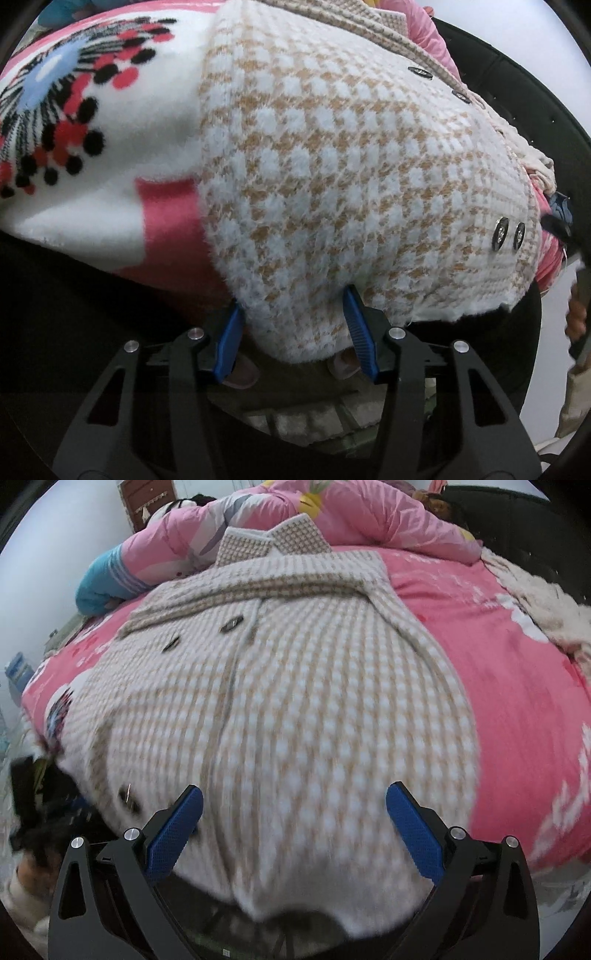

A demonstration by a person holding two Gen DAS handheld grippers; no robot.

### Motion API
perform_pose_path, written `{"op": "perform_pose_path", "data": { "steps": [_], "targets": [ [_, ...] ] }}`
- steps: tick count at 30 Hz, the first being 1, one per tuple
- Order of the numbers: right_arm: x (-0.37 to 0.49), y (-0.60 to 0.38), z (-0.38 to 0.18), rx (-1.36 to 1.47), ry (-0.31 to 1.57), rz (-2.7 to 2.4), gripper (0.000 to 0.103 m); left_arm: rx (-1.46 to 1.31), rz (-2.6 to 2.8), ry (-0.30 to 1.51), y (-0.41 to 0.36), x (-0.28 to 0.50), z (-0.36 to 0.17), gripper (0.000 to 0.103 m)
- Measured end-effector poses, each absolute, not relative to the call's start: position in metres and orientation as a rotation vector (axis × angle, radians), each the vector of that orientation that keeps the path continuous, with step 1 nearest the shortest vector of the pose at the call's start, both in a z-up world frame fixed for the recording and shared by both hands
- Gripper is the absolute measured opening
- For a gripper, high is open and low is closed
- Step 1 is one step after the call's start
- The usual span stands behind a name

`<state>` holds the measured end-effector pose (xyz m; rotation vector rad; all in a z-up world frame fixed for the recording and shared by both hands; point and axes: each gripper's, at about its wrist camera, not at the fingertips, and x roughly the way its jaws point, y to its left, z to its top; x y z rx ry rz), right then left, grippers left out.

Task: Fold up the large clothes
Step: 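Lower both tools to the coat hem and close on it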

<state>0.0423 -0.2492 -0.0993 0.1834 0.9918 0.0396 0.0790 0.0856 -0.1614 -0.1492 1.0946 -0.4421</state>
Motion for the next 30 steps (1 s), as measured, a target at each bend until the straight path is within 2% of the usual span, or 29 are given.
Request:
{"op": "perform_pose_path", "data": {
  "steps": [7, 15, 20, 24, 26, 28, 29, 30],
  "targets": [
    [-0.001, -0.282, -0.122, 0.302, 1.097, -0.018, 0.097, -0.139, -0.455, 1.115, 0.088, 0.082, -0.169, 0.050],
    [0.001, -0.313, -0.157, 0.493, 1.130, 0.016, 0.096, -0.106, -0.443, 1.111, 0.079, 0.082, -0.168, 0.050],
    [0.006, -0.314, -0.175, 0.494, 1.159, 0.047, 0.091, -0.074, -0.425, 1.099, 0.071, 0.079, -0.169, 0.050],
    [0.005, -0.304, -0.182, 0.470, 1.175, 0.072, 0.073, -0.031, -0.427, 1.088, 0.063, 0.072, -0.173, 0.042],
    [0.002, -0.304, -0.181, 0.461, 1.170, 0.078, 0.064, -0.013, -0.433, 1.081, 0.059, 0.068, -0.170, 0.030],
    [-0.005, -0.304, -0.178, 0.448, 1.159, 0.081, 0.049, 0.012, -0.439, 1.072, 0.056, 0.062, -0.164, 0.021],
    [-0.007, -0.306, -0.176, 0.452, 1.157, 0.084, 0.045, 0.022, -0.444, 1.068, 0.054, 0.059, -0.161, 0.018],
    [-0.009, -0.307, -0.175, 0.459, 1.155, 0.088, 0.036, 0.029, -0.448, 1.065, 0.053, 0.057, -0.158, 0.013]
  ]
}}
